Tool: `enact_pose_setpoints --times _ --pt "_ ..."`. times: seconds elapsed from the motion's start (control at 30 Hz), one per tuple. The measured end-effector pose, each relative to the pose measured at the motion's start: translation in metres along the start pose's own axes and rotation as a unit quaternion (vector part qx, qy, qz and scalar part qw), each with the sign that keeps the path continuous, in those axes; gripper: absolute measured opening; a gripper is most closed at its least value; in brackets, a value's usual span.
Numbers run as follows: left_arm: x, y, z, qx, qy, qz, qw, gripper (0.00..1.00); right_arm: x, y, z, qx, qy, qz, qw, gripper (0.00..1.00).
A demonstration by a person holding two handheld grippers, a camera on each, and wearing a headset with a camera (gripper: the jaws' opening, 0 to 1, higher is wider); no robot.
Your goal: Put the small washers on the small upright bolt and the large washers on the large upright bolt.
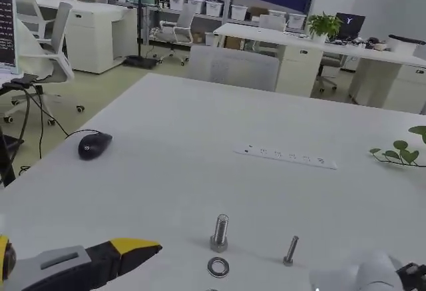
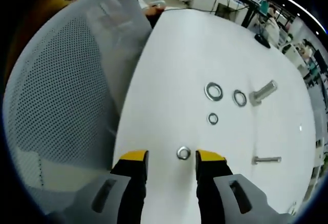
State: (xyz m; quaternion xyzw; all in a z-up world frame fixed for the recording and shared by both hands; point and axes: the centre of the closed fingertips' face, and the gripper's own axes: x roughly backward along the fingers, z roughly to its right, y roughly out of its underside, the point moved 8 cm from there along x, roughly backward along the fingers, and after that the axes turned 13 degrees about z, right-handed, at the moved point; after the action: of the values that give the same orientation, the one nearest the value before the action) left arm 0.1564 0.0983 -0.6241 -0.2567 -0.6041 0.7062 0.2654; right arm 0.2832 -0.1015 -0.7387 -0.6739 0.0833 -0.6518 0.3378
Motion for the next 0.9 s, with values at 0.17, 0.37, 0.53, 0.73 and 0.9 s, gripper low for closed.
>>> enact_pose_setpoints --times 0.17,0.37,0.53,0.73,0.9 --pt "0.0 0.0 0.0 0.0 -0.004 0.0 1.0 0.7 -0.004 0.002 0.004 0.021 -0.011 -0.026 0.9994 0.37" --pt "0.001 0.0 0.001 0.0 -0.006 0.0 1.0 0.7 -0.005 0.003 0.011 0.028 -0.024 -0.039 0.9985 0.35" --pt "0.0 -0.001 0.001 -0.002 -0.008 0.002 1.0 0.7 -0.008 0.004 0.017 0.025 -0.038 -0.046 0.9979 0.33" --pt "-0.001 -0.002 0.001 -0.004 -0.01 0.002 0.9999 0.7 -0.012 0.001 0.02 0.029 -0.054 -0.047 0.997 0.3" --pt "-0.001 -0.001 0.0 -0.004 -0.012 0.002 0.9999 0.7 -0.011 0.004 0.021 0.024 -0.062 -0.041 0.997 0.27"
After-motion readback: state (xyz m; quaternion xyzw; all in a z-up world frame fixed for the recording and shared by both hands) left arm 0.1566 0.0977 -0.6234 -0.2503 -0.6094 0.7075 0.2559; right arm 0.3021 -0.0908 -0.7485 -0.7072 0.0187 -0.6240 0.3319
